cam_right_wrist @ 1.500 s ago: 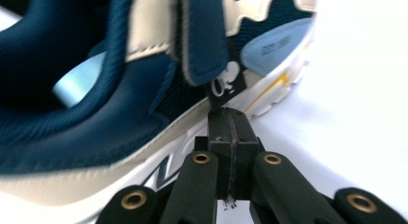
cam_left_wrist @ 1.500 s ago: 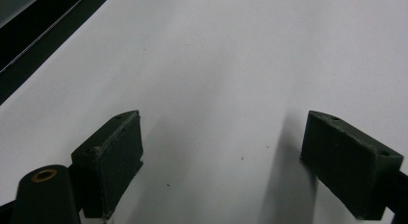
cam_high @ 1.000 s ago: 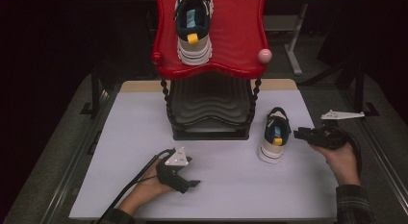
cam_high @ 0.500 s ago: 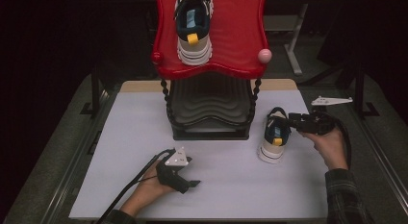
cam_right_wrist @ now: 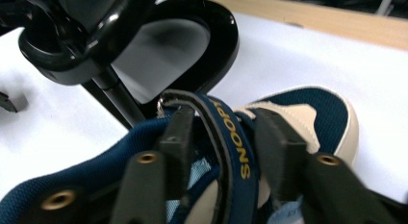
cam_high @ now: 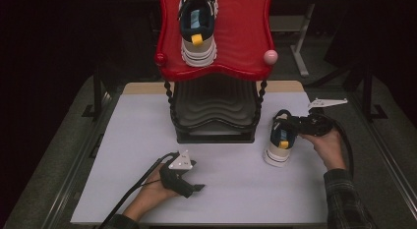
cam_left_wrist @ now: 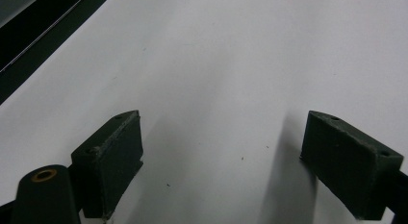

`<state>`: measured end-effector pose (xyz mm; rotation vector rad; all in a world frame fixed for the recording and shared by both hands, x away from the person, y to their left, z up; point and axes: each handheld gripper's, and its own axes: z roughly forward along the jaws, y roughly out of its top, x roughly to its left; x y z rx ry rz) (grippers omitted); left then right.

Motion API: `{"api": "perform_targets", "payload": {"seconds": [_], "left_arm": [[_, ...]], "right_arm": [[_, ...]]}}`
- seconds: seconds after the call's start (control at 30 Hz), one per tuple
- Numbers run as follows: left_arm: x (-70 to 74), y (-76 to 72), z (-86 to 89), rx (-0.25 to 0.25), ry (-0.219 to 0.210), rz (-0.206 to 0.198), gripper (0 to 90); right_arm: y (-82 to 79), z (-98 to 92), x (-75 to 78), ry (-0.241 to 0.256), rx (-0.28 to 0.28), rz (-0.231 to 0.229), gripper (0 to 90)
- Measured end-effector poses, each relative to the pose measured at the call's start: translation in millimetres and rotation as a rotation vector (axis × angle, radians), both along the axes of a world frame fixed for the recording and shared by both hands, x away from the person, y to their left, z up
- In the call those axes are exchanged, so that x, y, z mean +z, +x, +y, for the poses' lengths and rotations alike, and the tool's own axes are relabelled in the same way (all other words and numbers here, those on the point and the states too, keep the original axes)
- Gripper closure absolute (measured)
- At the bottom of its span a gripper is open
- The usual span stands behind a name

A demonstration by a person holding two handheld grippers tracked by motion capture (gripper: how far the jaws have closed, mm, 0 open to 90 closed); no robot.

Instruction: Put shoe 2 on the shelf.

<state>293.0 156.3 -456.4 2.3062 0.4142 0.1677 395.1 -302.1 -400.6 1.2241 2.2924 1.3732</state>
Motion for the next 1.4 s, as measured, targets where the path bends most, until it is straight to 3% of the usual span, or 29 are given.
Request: {"api": "perform_targets", "payload": {"seconds": [0.1, 0.33, 0.47, 0.63, 0.8, 1.4], "left_arm": [[0.0, 0.0, 0.0, 0.0, 0.0, 0.0, 13.4], [0.0, 0.0, 0.0, 0.0, 0.0, 0.0, 13.4], [0.0, -0.1, 0.0, 0.0, 0.0, 0.0, 13.4], [0.0, 0.0, 0.0, 0.0, 0.0, 0.0, 13.4], [0.0, 0.0, 0.0, 0.0, 0.0, -0.001, 13.3], [0.1, 0.2, 0.0, 0.0, 0.0, 0.0, 13.4]], "right_arm": [[-0.9, 0.6, 0.3, -0.009, 0.003, -0.018, 67.6], [-3.1, -4.6, 3.6, 0.033, 0.022, -0.04, 74.8], [-4.9, -6.1, 7.8, 0.079, 0.031, -0.069, 75.1], [-8.3, -10.0, 21.2, 0.09, 0.038, -0.097, 75.3], [-13.1, -15.0, 47.0, 0.107, 0.044, -0.143, 75.3], [-20.0, -21.7, 171.0, 0.149, 0.085, -0.339, 75.6]]}}
